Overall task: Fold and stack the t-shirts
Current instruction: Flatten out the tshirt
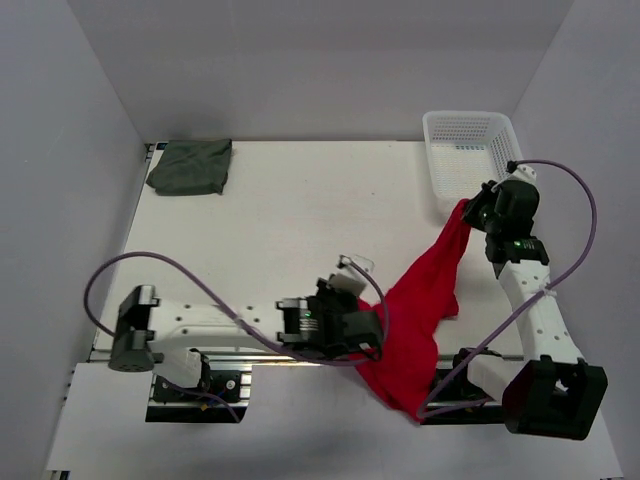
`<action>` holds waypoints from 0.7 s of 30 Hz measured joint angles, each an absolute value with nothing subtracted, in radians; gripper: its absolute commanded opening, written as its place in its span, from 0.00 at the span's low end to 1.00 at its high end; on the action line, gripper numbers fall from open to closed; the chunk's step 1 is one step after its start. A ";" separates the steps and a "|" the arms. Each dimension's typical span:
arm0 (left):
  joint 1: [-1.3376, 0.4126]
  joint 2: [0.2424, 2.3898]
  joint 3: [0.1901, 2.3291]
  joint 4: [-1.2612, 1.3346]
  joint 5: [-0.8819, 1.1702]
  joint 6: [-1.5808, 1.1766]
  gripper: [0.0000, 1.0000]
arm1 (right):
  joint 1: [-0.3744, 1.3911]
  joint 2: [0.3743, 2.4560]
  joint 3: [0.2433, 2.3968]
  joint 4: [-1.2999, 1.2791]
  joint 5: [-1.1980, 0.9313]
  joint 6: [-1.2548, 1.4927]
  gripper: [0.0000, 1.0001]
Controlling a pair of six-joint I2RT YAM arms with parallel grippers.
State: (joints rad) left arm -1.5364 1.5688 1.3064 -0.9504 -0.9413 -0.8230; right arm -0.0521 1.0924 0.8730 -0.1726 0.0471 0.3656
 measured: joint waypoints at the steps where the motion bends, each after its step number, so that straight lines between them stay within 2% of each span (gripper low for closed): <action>1: -1.523 1.517 1.306 -0.962 -0.984 -0.826 0.00 | -0.052 1.074 0.874 -0.168 0.031 0.355 0.00; 5: -1.469 1.372 1.318 -0.963 -1.123 -0.771 0.00 | -0.052 1.029 0.911 -0.163 -0.017 0.325 0.00; 9: -1.410 1.312 1.357 -0.828 -1.257 -0.550 0.00 | -0.052 1.020 1.007 -0.163 -0.036 0.301 0.00; 16: -1.332 1.152 1.265 -0.161 -1.366 0.149 0.00 | -0.052 0.987 1.175 -0.168 0.017 0.265 0.00; 21: -1.285 1.054 1.274 0.080 -1.369 0.384 0.00 | -0.052 0.971 1.223 -0.165 0.063 0.249 0.00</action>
